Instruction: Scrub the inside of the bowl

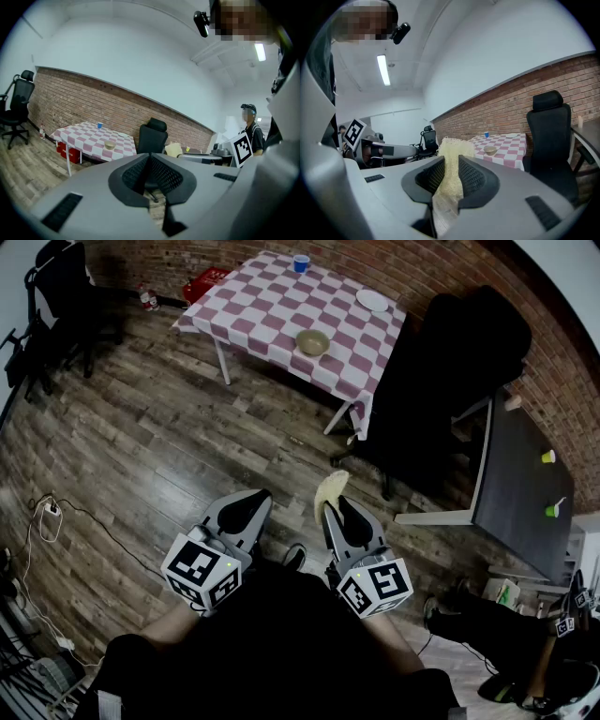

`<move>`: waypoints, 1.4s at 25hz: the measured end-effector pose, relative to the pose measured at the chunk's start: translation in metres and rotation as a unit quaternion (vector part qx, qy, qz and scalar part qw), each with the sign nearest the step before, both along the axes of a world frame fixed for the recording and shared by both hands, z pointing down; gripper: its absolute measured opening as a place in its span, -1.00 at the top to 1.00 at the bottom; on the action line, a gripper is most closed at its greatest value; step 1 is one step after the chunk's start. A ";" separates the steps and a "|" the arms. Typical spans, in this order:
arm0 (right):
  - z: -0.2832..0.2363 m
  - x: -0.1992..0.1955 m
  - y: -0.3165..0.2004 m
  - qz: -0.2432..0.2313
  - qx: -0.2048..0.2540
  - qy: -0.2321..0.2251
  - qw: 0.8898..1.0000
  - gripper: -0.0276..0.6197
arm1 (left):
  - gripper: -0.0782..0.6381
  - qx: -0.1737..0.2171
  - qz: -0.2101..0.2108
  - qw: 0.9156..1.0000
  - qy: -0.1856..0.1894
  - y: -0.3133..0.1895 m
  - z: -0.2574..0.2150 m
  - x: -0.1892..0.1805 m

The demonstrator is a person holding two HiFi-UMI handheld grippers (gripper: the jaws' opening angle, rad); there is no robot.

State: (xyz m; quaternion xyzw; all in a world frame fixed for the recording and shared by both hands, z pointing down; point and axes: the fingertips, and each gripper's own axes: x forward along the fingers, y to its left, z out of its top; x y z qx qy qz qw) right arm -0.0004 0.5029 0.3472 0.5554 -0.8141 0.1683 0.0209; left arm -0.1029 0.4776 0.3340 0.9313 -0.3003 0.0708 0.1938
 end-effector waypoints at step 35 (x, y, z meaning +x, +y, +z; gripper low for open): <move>0.009 0.080 0.029 -0.036 0.001 -0.036 0.999 0.60 | 0.71 -0.010 -0.027 1.000 -0.010 0.037 0.009 0.085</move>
